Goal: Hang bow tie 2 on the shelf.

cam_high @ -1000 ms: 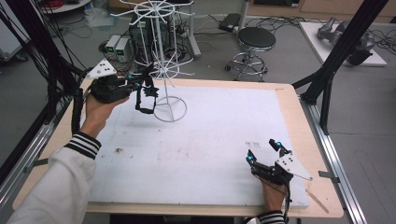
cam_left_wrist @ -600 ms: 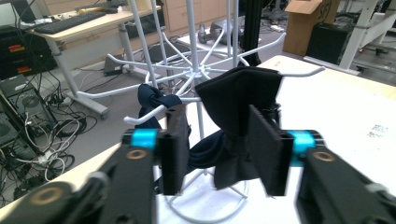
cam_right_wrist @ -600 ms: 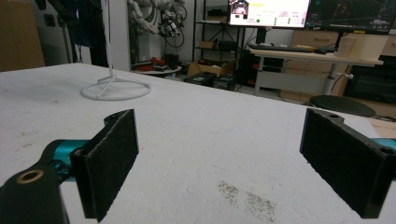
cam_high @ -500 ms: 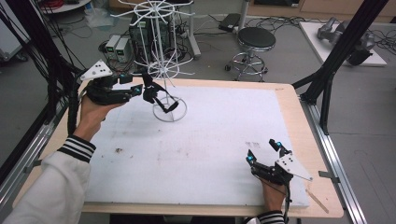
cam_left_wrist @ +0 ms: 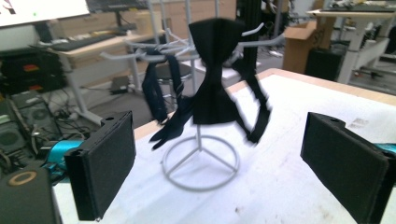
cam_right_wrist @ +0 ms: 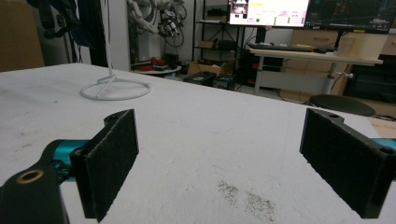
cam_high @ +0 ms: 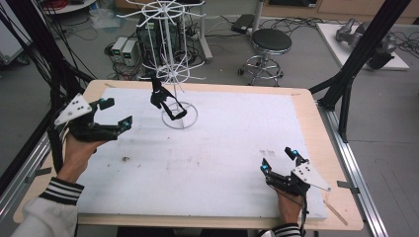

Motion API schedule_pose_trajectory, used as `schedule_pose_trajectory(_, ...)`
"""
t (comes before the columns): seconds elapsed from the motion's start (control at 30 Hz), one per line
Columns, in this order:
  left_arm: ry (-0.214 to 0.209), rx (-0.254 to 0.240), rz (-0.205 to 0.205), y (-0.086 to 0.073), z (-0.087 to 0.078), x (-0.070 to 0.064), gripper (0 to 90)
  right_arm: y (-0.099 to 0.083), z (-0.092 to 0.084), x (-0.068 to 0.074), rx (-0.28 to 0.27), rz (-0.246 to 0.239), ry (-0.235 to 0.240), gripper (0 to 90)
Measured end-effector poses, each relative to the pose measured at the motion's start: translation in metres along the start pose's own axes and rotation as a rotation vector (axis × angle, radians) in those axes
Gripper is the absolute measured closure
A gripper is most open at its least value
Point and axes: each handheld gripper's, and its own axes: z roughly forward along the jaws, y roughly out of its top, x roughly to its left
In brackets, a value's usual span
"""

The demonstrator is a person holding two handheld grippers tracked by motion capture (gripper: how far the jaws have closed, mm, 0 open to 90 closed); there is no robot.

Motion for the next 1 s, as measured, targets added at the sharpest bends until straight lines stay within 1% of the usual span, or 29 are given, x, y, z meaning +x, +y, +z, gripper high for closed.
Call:
schedule_pose_trajectory(0.03, 0.008, -0.007, 0.0, -0.006, -0.005, -0.001, 10.7, 0.0, 0.0, 0.0, 0.0, -0.002, -0.001, 10.9)
schedule_pose_trajectory(0.07, 0.021, -0.013, -0.01, -0.012, -0.009, -0.002, 10.7, 0.0, 0.0, 0.001, 0.0, -0.003, -0.001, 11.0)
schedule_pose_trajectory(0.13, 0.032, -0.026, -0.024, -0.023, -0.016, -0.004, 10.7, 0.0, 0.001, 0.0, -0.001, -0.006, -0.004, 10.9)
schedule_pose_trajectory(0.17, 0.045, -0.038, -0.038, -0.032, -0.02, -0.006, 10.7, 0.0, 0.001, 0.0, -0.002, -0.006, -0.004, 10.9)
schedule_pose_trajectory(0.2, 0.052, -0.042, -0.041, -0.04, -0.022, -0.008, 10.7, 0.0, 0.001, 0.0, -0.002, -0.005, -0.003, 11.0)
schedule_pose_trajectory(0.27, 0.059, -0.051, -0.055, -0.056, -0.026, -0.013, 10.7, 0.0, 0.001, 0.0, -0.002, -0.007, -0.004, 11.0)
schedule_pose_trajectory(0.3, 0.057, -0.067, -0.051, -0.065, -0.028, -0.015, 10.6, 0.0, 0.001, 0.0, -0.001, -0.009, -0.004, 11.0)
schedule_pose_trajectory(0.33, 0.065, -0.08, -0.05, -0.073, -0.029, -0.017, 10.6, 0.0, 0.0, 0.001, 0.001, -0.004, -0.003, 10.9)
schedule_pose_trajectory(0.4, 0.082, -0.104, -0.063, -0.087, -0.032, -0.018, 10.6, 0.0, 0.0, 0.001, 0.001, -0.004, -0.002, 11.0)
schedule_pose_trajectory(0.47, 0.104, -0.115, -0.063, -0.097, -0.034, -0.019, 10.6, 0.0, 0.0, 0.001, 0.003, -0.002, -0.002, 11.0)
schedule_pose_trajectory(0.53, 0.112, -0.13, -0.075, -0.104, -0.035, -0.019, 10.6, 0.0, 0.0, 0.001, 0.0, -0.007, -0.002, 11.0)
schedule_pose_trajectory(0.57, 0.122, -0.126, -0.073, -0.108, -0.035, -0.02, 10.6, 0.0, 0.0, 0.001, 0.003, -0.003, -0.002, 10.9)
schedule_pose_trajectory(0.6, 0.124, -0.127, -0.069, -0.11, -0.036, -0.021, 10.5, 0.0, 0.0, 0.001, 0.004, -0.001, -0.001, 11.0)
schedule_pose_trajectory(0.63, 0.133, -0.13, -0.068, -0.112, -0.035, -0.022, 10.5, 0.0, 0.0, 0.0, -0.002, -0.011, -0.004, 10.9)
schedule_pose_trajectory(0.67, 0.133, -0.124, -0.064, -0.114, -0.035, -0.022, 10.6, 0.0, 0.0, 0.001, 0.003, -0.003, -0.002, 10.9)
schedule_pose_trajectory(0.73, 0.129, -0.122, -0.067, -0.118, -0.033, -0.023, 10.6, 0.0, 0.0, 0.001, 0.0, -0.006, -0.004, 10.9)
schedule_pose_trajectory(0.87, 0.151, -0.105, -0.073, -0.126, -0.03, -0.025, 10.5, 0.0, 0.0, 0.001, 0.003, -0.004, -0.003, 11.0)
schedule_pose_trajectory(0.9, 0.159, -0.109, -0.076, -0.127, -0.029, -0.026, 10.6, 0.0, 0.0, 0.001, 0.004, -0.001, -0.002, 10.9)
schedule_pose_trajectory(0.93, 0.166, -0.116, -0.072, -0.127, -0.03, -0.026, 10.5, 0.0, 0.001, 0.0, -0.001, -0.01, -0.003, 11.0)
schedule_pose_trajectory(1.0, 0.171, -0.128, -0.076, -0.128, -0.03, -0.027, 10.6, 0.0, 0.001, 0.0, -0.002, -0.005, -0.004, 11.0)
